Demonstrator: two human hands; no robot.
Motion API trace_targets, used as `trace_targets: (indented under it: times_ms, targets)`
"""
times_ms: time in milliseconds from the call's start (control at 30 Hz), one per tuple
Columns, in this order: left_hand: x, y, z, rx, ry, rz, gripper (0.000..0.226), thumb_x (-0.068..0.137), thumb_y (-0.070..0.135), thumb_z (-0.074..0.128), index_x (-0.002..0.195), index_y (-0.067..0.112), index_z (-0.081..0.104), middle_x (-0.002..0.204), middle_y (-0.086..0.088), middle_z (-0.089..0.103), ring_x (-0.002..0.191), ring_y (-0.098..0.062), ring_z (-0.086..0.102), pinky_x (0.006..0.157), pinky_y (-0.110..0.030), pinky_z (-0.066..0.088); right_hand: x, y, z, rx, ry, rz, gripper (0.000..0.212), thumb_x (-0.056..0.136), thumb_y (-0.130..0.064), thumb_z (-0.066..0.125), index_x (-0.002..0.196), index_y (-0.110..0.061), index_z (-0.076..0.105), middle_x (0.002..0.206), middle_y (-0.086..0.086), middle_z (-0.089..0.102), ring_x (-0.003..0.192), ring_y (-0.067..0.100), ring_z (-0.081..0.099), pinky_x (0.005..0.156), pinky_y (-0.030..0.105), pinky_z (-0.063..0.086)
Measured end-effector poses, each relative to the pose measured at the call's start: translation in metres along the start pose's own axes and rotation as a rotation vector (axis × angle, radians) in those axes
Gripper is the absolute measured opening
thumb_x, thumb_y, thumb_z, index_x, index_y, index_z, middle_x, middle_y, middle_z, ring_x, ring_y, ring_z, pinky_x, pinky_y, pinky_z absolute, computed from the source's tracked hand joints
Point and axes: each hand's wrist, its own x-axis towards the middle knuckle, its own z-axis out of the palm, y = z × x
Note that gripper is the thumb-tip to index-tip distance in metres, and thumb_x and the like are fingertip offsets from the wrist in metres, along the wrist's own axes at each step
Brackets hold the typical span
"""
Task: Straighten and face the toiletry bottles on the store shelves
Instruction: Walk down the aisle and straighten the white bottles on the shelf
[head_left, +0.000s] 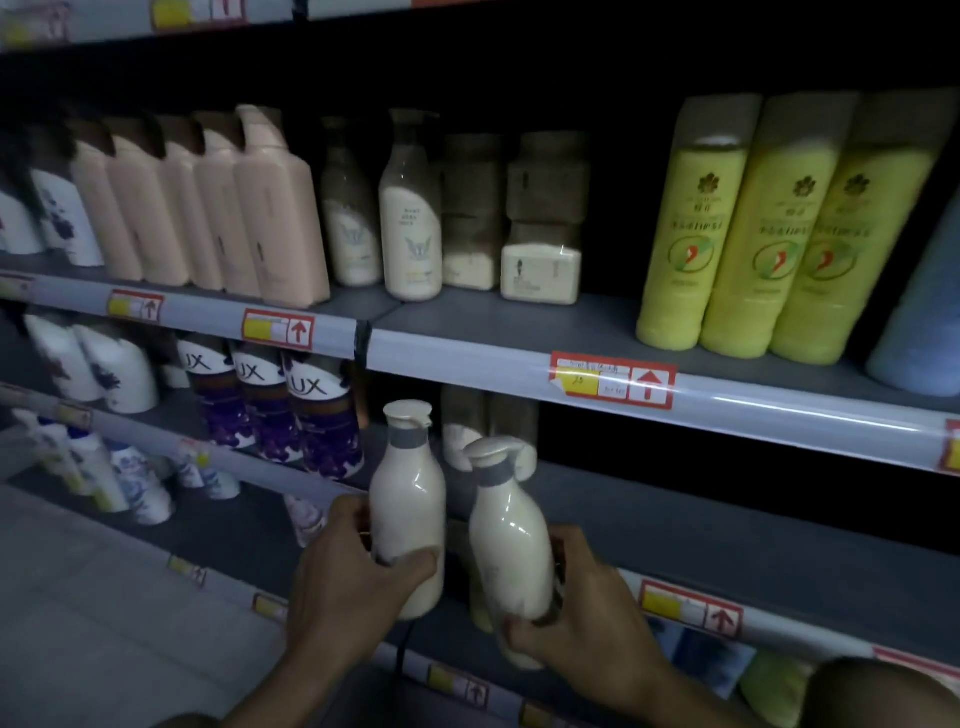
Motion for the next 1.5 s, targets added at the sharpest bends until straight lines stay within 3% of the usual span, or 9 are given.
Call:
trace_targets:
  times_ms: [133,300,500,600,767,967,1100,1267,1500]
  targets:
    - [0.012,-0.005,0.015,0.007,-0.013,0.000,0.061,0.063,0.040,0.094,0.109,0.033,0.054,0.092,0.019,0.064,0.084,0.000,0.062,0.065,-0.027,0.048,0.014,0.015,-0.004,0.030,0.043,0.037,0.081,0.056,-0.057,0.081,0.124,-0.043,0.040,0.111,-0.020,0.067,0.098,0.001,0.067,0.080,0.029,0.058]
    - [0.039,-0.001,0.031,-0.040,0.000,0.010,0.064,0.065,0.038,0.094,0.112,0.029,0.052,0.092,0.021,0.059,0.081,0.004,0.058,0.065,-0.025,0.048,0.042,0.030,-0.018,0.054,0.114,0.070,0.072,0.066,-0.034,0.091,0.122,-0.032,0.045,0.105,-0.016,0.066,0.091,-0.006,0.063,0.066,0.008,0.048]
    - [0.072,0.008,0.048,-0.025,0.028,0.027,0.062,0.064,0.039,0.094,0.108,0.024,0.053,0.099,0.007,0.065,0.089,-0.017,0.065,0.075,-0.035,0.055,0.078,0.045,-0.029,0.076,0.223,0.114,0.069,0.068,-0.033,0.093,0.118,-0.025,0.047,0.103,-0.014,0.065,0.091,0.010,0.068,0.072,0.035,0.058]
    - [0.086,0.010,0.057,-0.018,0.036,0.025,0.068,0.059,0.048,0.090,0.111,0.026,0.053,0.105,0.004,0.067,0.095,-0.022,0.066,0.082,-0.041,0.058,0.098,0.049,-0.035,0.043,0.259,0.151,0.064,0.068,-0.036,0.093,0.114,-0.016,0.053,0.101,-0.010,0.065,0.089,0.009,0.066,0.069,0.028,0.054]
    - [0.108,0.018,0.071,-0.046,0.057,0.031,0.077,0.056,0.052,0.088,0.117,0.019,0.057,0.113,-0.002,0.071,0.100,-0.022,0.068,0.084,-0.039,0.058,0.129,0.053,-0.039,-0.049,0.245,0.212,0.036,0.075,-0.037,0.091,0.070,-0.015,0.062,0.070,-0.001,0.068,0.063,0.006,0.063,0.048,0.017,0.042]
    - [0.122,0.006,0.086,-0.070,0.087,0.034,0.076,0.063,0.041,0.093,0.124,0.016,0.055,0.118,-0.003,0.069,0.103,-0.021,0.066,0.083,-0.035,0.055,0.146,0.064,-0.033,-0.070,0.223,0.212,0.031,0.080,-0.039,0.087,0.082,-0.014,0.068,0.073,-0.004,0.065,0.064,0.000,0.059,0.047,0.008,0.041]
    - [0.128,-0.007,0.091,-0.046,0.079,0.072,0.074,0.063,0.042,0.093,0.122,0.020,0.054,0.118,-0.001,0.069,0.105,-0.022,0.067,0.086,-0.041,0.058,0.148,0.071,-0.024,-0.032,0.260,0.217,0.031,0.081,-0.030,0.087,0.065,-0.017,0.064,0.067,-0.004,0.067,0.061,0.000,0.060,0.046,0.013,0.043]
    - [0.134,-0.016,0.090,-0.067,0.051,0.128,0.073,0.066,0.039,0.093,0.125,0.019,0.054,0.113,0.009,0.064,0.102,-0.013,0.064,0.080,-0.029,0.053,0.154,0.071,-0.022,-0.069,0.246,0.240,0.045,0.082,-0.042,0.083,0.081,0.003,0.074,0.079,0.015,0.075,0.072,0.024,0.071,0.069,0.047,0.060]
    - [0.140,-0.027,0.086,-0.081,-0.027,0.196,0.073,0.072,0.030,0.091,0.133,0.018,0.054,0.116,0.013,0.062,0.104,-0.005,0.062,0.077,-0.009,0.046,0.157,0.068,-0.024,-0.122,0.234,0.266,0.044,0.087,-0.043,0.079,0.062,-0.011,0.061,0.064,0.008,0.065,0.055,0.009,0.058,0.051,0.027,0.045]
